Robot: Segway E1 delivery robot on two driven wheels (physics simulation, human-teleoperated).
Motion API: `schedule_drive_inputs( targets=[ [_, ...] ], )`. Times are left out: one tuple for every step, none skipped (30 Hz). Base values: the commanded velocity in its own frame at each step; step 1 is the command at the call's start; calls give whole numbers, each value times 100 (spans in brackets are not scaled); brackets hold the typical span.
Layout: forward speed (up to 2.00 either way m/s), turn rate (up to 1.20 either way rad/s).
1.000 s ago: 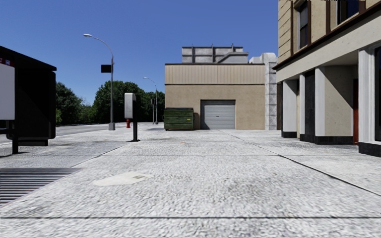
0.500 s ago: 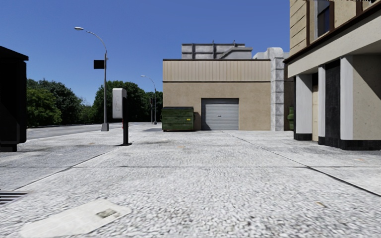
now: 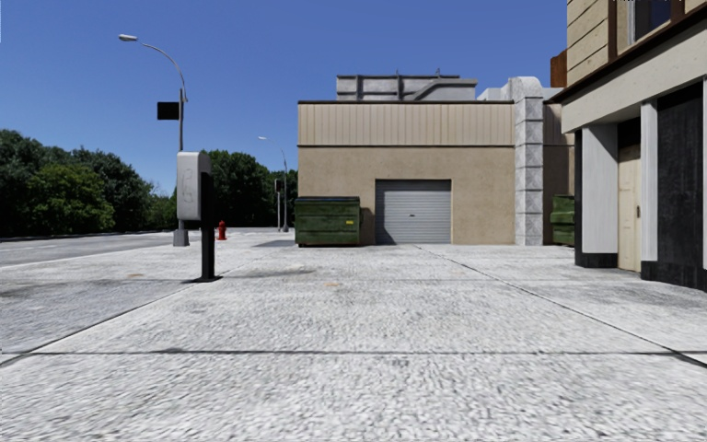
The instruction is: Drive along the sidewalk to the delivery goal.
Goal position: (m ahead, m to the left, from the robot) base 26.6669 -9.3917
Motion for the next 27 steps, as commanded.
schedule_drive_inputs(
  targets=[
    [200,0],
    [200,0],
    [200,0],
    [200,0],
    [200,0],
    [200,0],
    [200,0],
    [200,0],
    [200,0],
    [199,0],
    [198,0],
    [198,0],
    [198,0],
    [198,0],
    [198,0],
    [198,0],
    [198,0],
    [198,0],
    [198,0],
    [197,0],
    [200,2],
    [200,12],
    [200,12],
    [200,20],
    [200,25],
    [200,29],
    [200,32]
  ],
)
